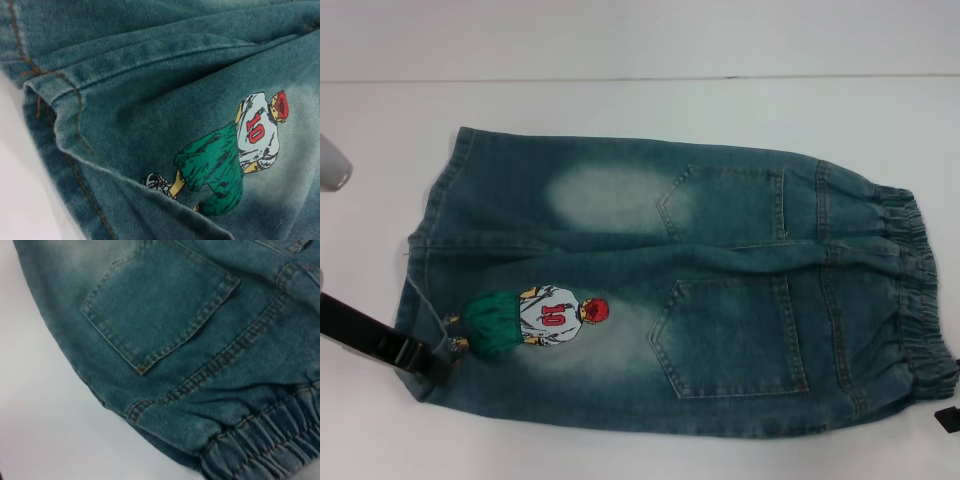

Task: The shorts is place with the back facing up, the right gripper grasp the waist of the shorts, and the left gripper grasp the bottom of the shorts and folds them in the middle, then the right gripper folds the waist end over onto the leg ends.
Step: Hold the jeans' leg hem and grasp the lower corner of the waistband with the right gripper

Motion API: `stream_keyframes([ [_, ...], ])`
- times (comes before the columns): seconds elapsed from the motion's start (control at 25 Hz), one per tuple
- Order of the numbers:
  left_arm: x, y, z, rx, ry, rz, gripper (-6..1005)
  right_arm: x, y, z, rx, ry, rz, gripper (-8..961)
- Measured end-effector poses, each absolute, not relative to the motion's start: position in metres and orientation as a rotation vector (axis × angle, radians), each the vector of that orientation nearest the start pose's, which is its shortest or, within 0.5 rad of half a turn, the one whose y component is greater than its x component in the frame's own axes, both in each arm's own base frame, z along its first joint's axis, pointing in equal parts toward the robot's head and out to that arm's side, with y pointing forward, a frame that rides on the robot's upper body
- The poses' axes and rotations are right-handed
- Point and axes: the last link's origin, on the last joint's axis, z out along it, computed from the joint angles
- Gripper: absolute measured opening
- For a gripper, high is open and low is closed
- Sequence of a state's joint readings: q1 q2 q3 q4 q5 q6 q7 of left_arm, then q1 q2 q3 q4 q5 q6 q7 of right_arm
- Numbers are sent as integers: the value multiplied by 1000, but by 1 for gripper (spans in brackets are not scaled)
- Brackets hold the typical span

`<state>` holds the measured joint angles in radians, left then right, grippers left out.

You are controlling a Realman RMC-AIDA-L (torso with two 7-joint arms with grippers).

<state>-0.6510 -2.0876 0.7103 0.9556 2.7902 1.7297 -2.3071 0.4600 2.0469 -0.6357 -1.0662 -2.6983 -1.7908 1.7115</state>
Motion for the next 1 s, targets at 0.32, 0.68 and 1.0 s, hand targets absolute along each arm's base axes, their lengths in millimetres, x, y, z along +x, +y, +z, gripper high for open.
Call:
stream_keyframes([
  [0.32,-285,327,28,-2509,-1583,366,29,327,285,66,-2799,980,-257,871],
  [0.68,-284,327,28,-2512,-1576,373,29,321,287,54,-2857,962,-264,855],
  [1.0,-283,327,26,-2515,-1578,371,36,317,289,55,-2876,891,-222,713],
])
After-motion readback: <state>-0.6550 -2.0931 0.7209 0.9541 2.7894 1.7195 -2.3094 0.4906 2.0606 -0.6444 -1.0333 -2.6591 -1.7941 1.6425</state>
